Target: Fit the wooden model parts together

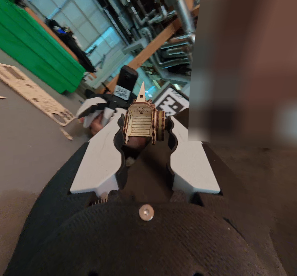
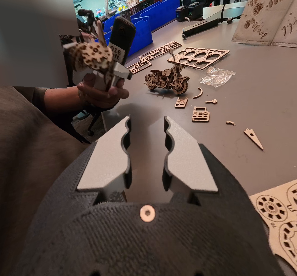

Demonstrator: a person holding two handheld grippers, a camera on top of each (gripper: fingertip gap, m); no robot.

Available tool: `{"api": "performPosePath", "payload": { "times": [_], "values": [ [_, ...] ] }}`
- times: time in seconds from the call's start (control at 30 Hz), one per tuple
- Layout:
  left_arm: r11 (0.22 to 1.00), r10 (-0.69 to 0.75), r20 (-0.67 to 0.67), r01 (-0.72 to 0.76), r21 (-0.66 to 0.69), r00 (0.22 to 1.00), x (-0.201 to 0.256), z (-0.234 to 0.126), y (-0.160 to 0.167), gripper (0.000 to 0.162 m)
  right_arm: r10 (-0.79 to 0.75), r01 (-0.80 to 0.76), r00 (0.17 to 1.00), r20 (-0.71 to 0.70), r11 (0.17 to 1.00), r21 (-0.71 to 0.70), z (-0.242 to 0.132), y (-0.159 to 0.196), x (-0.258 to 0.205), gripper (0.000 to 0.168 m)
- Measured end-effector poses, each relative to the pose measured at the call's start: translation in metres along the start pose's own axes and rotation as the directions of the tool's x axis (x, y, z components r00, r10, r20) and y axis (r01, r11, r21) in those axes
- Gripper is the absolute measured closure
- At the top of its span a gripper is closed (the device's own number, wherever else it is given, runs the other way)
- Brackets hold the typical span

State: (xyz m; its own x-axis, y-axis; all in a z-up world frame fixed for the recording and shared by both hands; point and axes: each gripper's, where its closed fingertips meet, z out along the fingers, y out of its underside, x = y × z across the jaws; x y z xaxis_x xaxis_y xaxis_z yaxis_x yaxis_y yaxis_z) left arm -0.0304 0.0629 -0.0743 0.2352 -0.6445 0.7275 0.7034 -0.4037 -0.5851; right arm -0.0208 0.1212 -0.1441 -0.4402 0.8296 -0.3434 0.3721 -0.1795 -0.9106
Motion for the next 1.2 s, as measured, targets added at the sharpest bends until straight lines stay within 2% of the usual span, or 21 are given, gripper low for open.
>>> {"api": "performPosePath", "payload": {
  "times": [0.1, 0.17, 0.33, 0.5, 0.83, 1.2],
  "values": [
    [0.992, 0.123, 0.260, -0.116, -0.045, 0.958, -0.036, -0.005, 0.002, 0.112, 0.026, -0.026, 1.000, -0.001, 1.000, 0.009, -0.001, -0.001, 0.003, 0.129],
    [0.980, 0.201, 0.367, -0.185, -0.079, 0.908, -0.049, -0.009, 0.001, 0.112, 0.042, -0.042, 0.999, 0.001, 0.999, 0.018, -0.002, -0.002, 0.004, 0.129],
    [0.961, 0.275, 0.520, -0.248, -0.123, 0.809, -0.070, -0.019, -0.003, 0.112, 0.069, -0.069, 0.998, 0.013, 0.997, 0.031, -0.002, -0.004, 0.006, 0.129],
    [0.959, 0.280, 0.556, -0.250, -0.132, 0.783, -0.075, -0.024, -0.004, 0.112, 0.077, -0.078, 0.997, 0.012, 0.997, 0.030, -0.001, -0.003, 0.008, 0.129],
    [0.978, 0.203, 0.512, -0.201, -0.061, 0.835, -0.069, -0.023, -0.008, 0.111, 0.100, -0.100, 0.995, 0.014, 0.994, 0.040, 0.000, -0.005, 0.012, 0.128],
    [0.981, 0.183, 0.488, -0.187, -0.042, 0.853, -0.067, -0.022, -0.009, 0.112, 0.107, -0.108, 0.994, 0.019, 0.993, 0.043, -0.001, -0.005, 0.012, 0.128]
  ]
}}
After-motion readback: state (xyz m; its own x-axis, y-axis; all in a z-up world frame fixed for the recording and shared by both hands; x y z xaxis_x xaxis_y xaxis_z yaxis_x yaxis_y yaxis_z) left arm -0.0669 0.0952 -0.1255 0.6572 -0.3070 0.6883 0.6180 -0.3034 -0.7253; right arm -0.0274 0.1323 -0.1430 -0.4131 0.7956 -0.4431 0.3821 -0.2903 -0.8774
